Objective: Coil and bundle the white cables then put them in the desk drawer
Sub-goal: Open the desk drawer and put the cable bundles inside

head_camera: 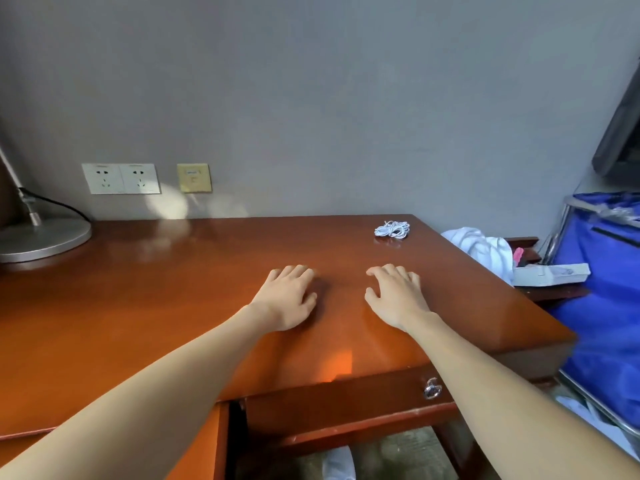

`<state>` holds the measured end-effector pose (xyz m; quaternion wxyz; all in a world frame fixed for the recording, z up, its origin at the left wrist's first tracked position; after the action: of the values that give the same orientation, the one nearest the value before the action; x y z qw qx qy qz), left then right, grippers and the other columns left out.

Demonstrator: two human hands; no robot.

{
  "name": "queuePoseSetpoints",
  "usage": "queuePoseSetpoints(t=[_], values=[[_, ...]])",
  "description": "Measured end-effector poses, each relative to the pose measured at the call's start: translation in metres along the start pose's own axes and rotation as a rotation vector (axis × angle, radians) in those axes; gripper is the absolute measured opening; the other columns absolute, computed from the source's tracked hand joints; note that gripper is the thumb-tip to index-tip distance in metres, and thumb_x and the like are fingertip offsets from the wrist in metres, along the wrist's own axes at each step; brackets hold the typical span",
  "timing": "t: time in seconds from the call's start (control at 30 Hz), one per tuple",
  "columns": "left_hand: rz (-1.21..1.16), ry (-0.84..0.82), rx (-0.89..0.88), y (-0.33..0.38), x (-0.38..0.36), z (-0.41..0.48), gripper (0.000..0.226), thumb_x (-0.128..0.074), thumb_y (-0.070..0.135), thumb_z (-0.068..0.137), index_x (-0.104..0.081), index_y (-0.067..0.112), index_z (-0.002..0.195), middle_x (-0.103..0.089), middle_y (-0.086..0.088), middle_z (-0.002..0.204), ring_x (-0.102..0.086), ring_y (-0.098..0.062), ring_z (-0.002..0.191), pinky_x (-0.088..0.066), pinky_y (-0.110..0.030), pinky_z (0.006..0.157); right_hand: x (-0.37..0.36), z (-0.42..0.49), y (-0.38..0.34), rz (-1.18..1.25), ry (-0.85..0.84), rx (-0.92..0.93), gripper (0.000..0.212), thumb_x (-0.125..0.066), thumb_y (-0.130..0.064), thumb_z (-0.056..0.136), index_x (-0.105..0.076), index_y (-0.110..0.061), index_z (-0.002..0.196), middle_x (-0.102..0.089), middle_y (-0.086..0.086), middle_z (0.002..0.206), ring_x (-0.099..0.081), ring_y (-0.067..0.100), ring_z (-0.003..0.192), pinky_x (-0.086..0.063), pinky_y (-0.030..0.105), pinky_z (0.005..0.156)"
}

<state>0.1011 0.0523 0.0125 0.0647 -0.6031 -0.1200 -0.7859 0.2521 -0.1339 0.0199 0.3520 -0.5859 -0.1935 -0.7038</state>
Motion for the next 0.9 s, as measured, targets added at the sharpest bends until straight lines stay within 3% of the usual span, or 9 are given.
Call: queuePoseSetpoints(t=[0.4, 0.9], values=[[-0.049, -0.056, -0.015, 0.006, -0.032, 0.125, 0.053, -0.038, 0.038, 0.106, -0.033, 0.023, 0.156, -0.034, -0.001, 0.163, -0.025, -0.023, 0.152, -0.018, -0.044, 0.124, -0.02, 0.093, 0.066, 0.062, -0.004, -0.077, 0.051, -0.045, -0.038, 0.106, -0.038, -0.026, 0.155, -0.041, 0.0, 0.156, -0.034, 0.023, 0.145, -0.024, 0.045, 0.121], [-0.174, 0.039, -0.026, 0.032, -0.079, 0.243, 0.047, -0.04, 0.038, 0.104, -0.045, 0.024, 0.148, -0.046, 0.002, 0.152, -0.04, -0.02, 0.139, -0.027, -0.043, 0.115, -0.05, 0.188, 0.127, 0.087, 0.073, -0.259, 0.062, -0.039, -0.046, 0.105, -0.029, -0.015, 0.158, -0.035, 0.009, 0.158, -0.03, 0.03, 0.145, -0.027, 0.048, 0.116]])
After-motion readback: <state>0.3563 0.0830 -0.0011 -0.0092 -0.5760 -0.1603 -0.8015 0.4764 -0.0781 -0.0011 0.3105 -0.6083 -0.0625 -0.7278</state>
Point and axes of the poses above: each hand's wrist, its own z-axis towards the middle knuckle, its own x-axis out of the back of the hand, y = z × x, the point moved 1 cm from there along z, towards the middle knuckle
